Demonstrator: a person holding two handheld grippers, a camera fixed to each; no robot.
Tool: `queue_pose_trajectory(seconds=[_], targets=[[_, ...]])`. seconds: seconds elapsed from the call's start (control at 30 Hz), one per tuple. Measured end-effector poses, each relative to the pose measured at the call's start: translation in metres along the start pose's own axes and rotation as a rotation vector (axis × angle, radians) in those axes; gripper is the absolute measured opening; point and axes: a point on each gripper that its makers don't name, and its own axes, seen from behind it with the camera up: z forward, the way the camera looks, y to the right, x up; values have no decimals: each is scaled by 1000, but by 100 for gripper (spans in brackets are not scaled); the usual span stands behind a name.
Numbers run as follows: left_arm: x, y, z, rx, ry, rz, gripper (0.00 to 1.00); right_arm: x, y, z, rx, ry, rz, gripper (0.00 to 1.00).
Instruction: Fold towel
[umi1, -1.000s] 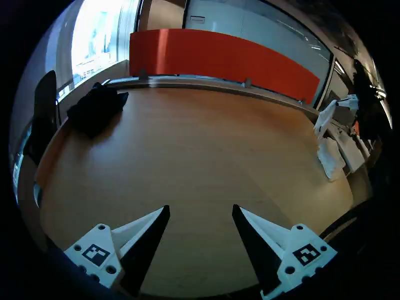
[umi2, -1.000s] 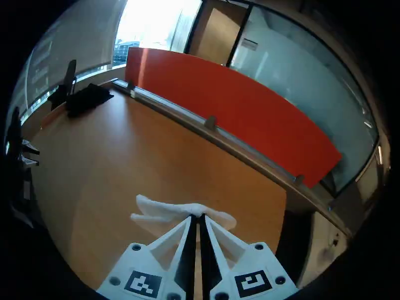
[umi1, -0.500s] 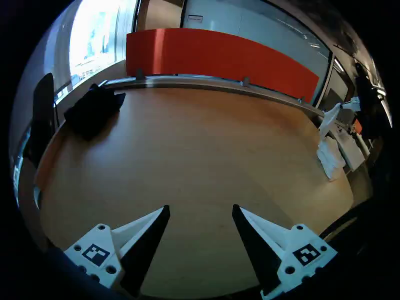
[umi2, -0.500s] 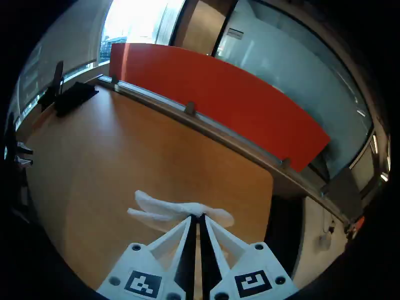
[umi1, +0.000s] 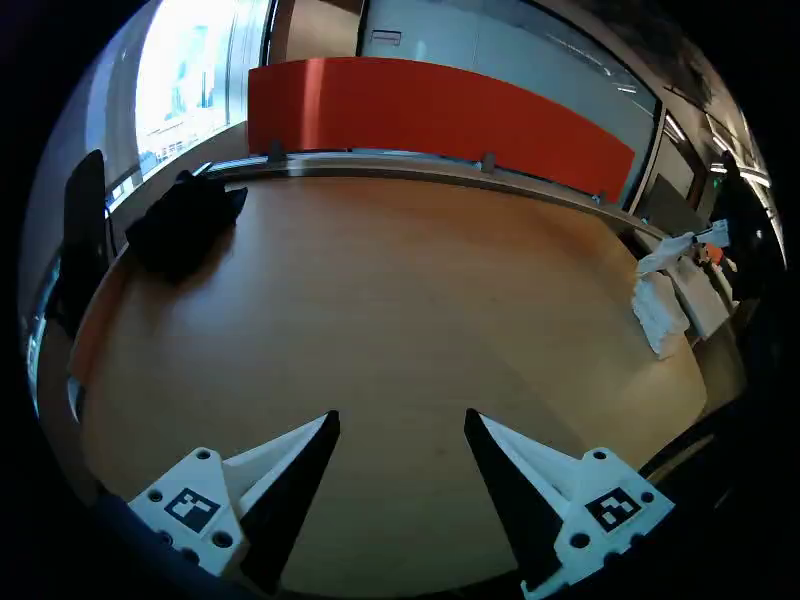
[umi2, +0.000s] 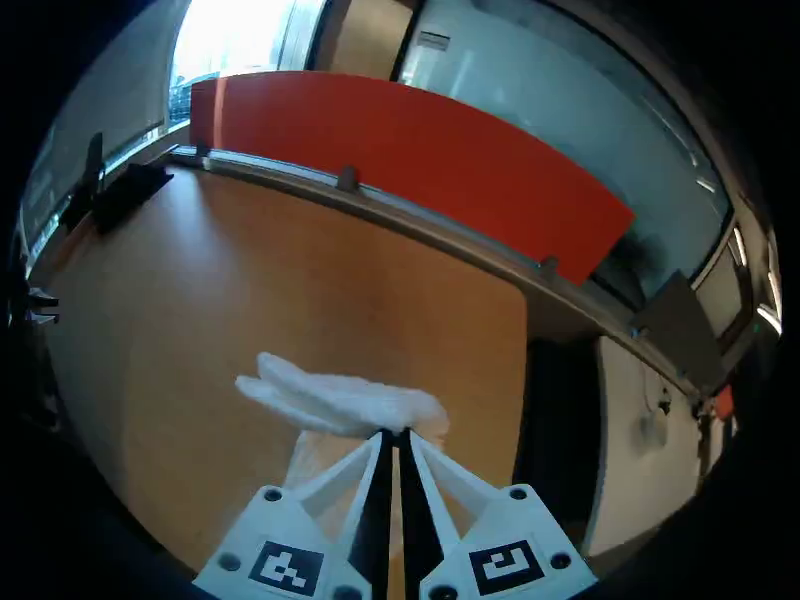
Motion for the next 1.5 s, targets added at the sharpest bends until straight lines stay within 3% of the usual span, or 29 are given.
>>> queue_pose_trajectory(seconds=[0.47, 0.8, 1.5], targets=[[-2, 1, -1, 3, -1, 5, 93, -85, -3, 1, 6, -115, 111, 4], [-4, -2, -3, 13, -5, 9, 93, -121, 0, 7, 5, -163, 172, 4], [-6, -6, -4, 26, -11, 7, 93, -163, 8, 11, 4, -273, 166, 4]])
